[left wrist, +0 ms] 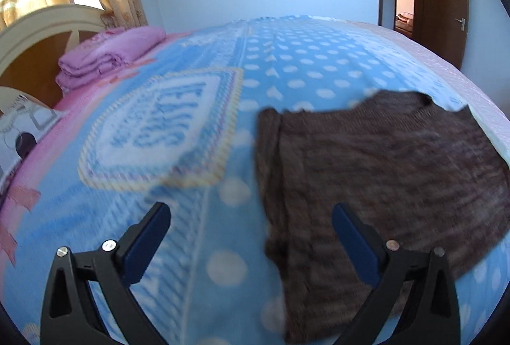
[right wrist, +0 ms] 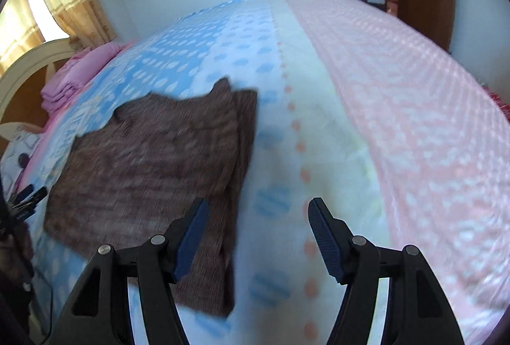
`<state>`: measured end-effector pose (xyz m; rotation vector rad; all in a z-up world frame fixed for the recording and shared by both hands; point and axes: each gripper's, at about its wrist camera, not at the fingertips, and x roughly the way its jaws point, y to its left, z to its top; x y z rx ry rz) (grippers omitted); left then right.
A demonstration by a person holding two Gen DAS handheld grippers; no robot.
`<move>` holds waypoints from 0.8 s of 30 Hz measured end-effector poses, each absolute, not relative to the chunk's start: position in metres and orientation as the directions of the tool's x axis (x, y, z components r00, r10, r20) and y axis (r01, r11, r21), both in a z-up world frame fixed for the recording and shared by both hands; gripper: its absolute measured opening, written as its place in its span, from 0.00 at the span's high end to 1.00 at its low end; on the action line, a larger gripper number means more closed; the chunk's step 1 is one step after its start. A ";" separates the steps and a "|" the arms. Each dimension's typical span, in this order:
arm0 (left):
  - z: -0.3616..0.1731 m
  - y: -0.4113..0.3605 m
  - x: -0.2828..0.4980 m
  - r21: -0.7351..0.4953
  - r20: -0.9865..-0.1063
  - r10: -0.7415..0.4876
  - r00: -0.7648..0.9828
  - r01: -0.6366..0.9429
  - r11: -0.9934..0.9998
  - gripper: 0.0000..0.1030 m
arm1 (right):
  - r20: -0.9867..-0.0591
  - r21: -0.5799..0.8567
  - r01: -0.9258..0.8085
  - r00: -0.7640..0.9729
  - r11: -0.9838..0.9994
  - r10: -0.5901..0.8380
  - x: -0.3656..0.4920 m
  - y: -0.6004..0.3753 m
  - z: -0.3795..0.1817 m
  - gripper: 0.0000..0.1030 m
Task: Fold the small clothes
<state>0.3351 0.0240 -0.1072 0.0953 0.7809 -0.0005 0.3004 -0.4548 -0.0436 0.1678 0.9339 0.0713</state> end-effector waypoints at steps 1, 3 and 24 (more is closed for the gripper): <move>-0.112 0.023 0.329 0.079 -0.709 0.029 0.705 0.038 0.996 0.00 | -0.799 0.188 -0.006 0.580 0.982 0.156 0.293 -0.450 -0.048 0.36; -0.118 0.021 0.320 0.077 -0.719 0.017 0.695 0.054 0.996 0.04 | -0.808 0.208 -0.026 0.559 0.978 0.187 0.285 -0.444 -0.056 0.37; -0.136 0.014 0.298 -0.095 -0.756 -0.172 0.632 0.153 0.984 0.89 | -0.810 0.162 -0.056 0.563 0.985 0.166 0.266 -0.417 -0.069 0.88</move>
